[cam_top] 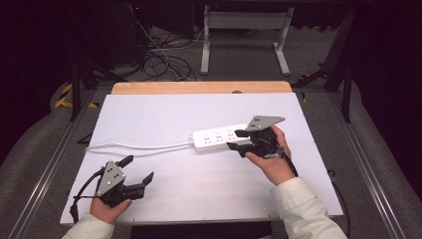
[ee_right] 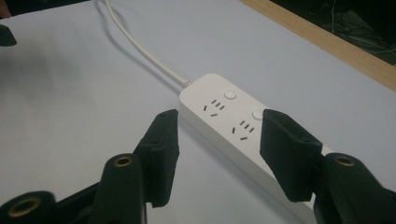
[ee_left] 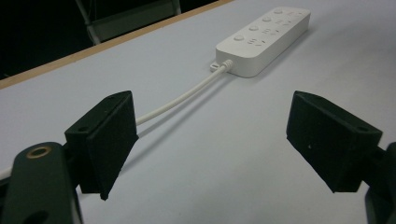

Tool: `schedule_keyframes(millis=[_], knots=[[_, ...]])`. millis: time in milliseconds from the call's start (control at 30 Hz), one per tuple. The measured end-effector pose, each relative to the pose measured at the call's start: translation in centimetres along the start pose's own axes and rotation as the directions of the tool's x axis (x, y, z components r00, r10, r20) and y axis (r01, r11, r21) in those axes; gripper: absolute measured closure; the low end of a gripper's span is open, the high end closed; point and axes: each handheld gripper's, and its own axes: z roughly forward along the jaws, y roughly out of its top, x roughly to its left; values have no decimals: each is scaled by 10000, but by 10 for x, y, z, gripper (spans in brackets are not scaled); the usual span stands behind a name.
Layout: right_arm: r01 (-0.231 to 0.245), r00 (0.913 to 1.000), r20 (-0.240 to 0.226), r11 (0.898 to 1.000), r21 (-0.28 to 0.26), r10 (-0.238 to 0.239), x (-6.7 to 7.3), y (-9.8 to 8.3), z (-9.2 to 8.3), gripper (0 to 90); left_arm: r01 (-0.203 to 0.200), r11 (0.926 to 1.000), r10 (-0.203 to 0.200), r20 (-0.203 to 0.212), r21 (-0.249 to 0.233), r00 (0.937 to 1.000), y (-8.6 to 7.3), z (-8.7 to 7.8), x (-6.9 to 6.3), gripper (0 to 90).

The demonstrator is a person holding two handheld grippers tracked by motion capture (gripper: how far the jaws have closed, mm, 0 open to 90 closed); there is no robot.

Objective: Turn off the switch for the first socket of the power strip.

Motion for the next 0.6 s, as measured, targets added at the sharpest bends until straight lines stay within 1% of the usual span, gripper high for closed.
schedule_keyframes(millis=[167,233,267,300,333,367,400,467,500,533,567,600], knots=[[-33,10000,-93,10000,4,34,-1,6,5,478,23,10000,-23,14,10,10000,0,0,0,165],[141,9998,-104,9998,-115,-142,0,9,8,504,100,9999,-100,39,-1,9999,0,0,0,165],[168,9998,-118,9996,-217,-171,0,10,9,517,100,9999,-100,39,-1,9999,0,0,0,166],[293,9995,-114,9992,-260,-296,0,11,10,537,67,10000,-67,47,2,10000,0,0,0,166],[349,9993,-148,9991,-239,-353,0,12,10,568,67,10000,-67,47,2,10000,0,0,0,166],[349,9993,-148,9991,-239,-353,0,12,10,568,67,10000,-67,48,-1,10000,0,0,0,166],[385,9984,-395,9991,-198,-393,-2,15,12,651,61,10000,-61,50,-1,10000,0,0,0,166],[297,9972,-678,9995,-143,-306,-3,18,13,719,34,10000,-34,21,1,10000,0,0,1,166],[297,9972,-678,9995,-143,-306,-3,18,13,719,75,10000,-75,49,-6,10000,0,0,0,166],[164,9953,-951,9998,-66,-169,-5,22,15,797,80,10000,-80,51,-13,10000,0,0,0,166],[164,9953,-951,9998,-66,-169,-5,22,15,797,77,10000,-77,49,-11,10000,0,0,0,166],[91,9948,-1013,10000,-7,-91,-6,23,16,828,73,10000,-73,50,-5,10000,0,0,0,166]])
